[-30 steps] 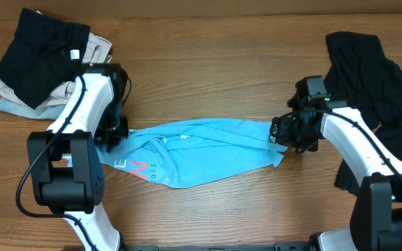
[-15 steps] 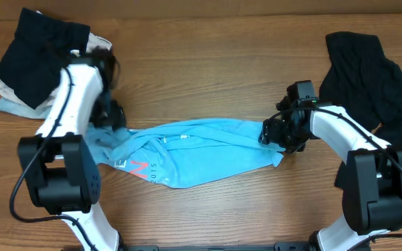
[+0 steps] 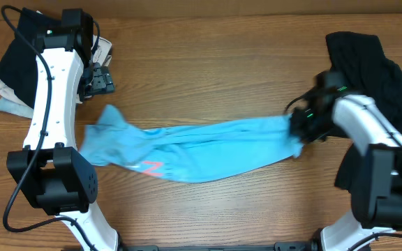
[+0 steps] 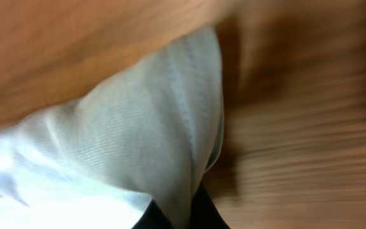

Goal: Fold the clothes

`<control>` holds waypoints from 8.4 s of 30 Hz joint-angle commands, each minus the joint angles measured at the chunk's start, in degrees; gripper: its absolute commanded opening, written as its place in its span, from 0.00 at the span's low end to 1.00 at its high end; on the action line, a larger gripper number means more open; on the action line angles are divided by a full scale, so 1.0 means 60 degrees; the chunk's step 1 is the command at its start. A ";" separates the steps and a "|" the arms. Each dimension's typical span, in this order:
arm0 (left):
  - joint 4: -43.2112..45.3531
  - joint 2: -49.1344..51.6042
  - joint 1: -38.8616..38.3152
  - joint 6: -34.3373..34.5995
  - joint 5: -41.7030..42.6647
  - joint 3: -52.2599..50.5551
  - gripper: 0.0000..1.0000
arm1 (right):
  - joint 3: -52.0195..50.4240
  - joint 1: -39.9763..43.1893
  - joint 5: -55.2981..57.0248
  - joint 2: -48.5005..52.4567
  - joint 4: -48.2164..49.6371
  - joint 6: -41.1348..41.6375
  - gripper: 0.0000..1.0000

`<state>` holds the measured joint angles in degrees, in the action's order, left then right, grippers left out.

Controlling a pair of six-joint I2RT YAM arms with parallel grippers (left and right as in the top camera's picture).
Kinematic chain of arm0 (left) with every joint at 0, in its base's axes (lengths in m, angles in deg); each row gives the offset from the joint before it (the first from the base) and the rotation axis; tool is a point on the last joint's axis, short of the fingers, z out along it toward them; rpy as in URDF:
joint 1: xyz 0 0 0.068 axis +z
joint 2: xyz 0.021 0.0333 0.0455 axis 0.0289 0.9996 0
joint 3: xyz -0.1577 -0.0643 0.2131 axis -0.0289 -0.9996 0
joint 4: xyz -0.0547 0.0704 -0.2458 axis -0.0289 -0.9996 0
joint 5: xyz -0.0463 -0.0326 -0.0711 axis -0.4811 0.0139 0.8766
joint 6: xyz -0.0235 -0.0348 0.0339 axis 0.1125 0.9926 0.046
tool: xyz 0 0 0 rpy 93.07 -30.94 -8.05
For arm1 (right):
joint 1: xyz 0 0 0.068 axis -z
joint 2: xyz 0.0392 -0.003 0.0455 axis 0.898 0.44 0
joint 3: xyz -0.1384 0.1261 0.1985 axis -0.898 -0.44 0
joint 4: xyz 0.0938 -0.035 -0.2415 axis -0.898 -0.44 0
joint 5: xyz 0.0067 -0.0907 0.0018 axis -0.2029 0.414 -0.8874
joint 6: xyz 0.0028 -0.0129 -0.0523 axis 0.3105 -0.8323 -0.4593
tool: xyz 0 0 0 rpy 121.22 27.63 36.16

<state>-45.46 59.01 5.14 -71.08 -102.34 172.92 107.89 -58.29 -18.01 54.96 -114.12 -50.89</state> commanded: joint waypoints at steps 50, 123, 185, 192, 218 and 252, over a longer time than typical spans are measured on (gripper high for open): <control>0.1639 -0.0127 -0.0302 -0.3246 0.5213 -0.3912 1.00 | 0.3428 -0.2856 -0.0922 -0.0208 -0.1960 -0.0331 0.81; 0.4670 0.1078 -0.6925 0.0280 0.4419 -0.1137 0.52 | 0.3428 0.0357 -0.1155 -0.0211 -0.2386 -0.0546 0.73; -0.1362 0.1322 -0.2138 -0.1497 0.4109 0.5311 1.00 | 0.0823 -0.5060 -0.0659 -0.0266 -0.2524 0.1781 0.04; -0.1621 0.1322 -0.2138 -0.1778 0.4069 0.5308 1.00 | -0.0466 -0.5060 0.0058 -0.0262 -0.2601 0.2433 0.04; -0.0831 0.1326 -0.5453 -0.1861 0.3894 0.0521 1.00 | 0.3872 -0.1053 0.0240 -0.0404 -0.2892 0.0994 1.00; 0.5643 0.1242 -0.4838 -0.5978 -0.3075 -0.2146 1.00 | 0.3818 -0.0994 0.0342 -0.0306 -0.2575 0.0962 1.00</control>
<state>-9.13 67.10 -21.74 -103.62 -122.91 150.91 130.21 -64.34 -16.59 53.32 -129.68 -44.68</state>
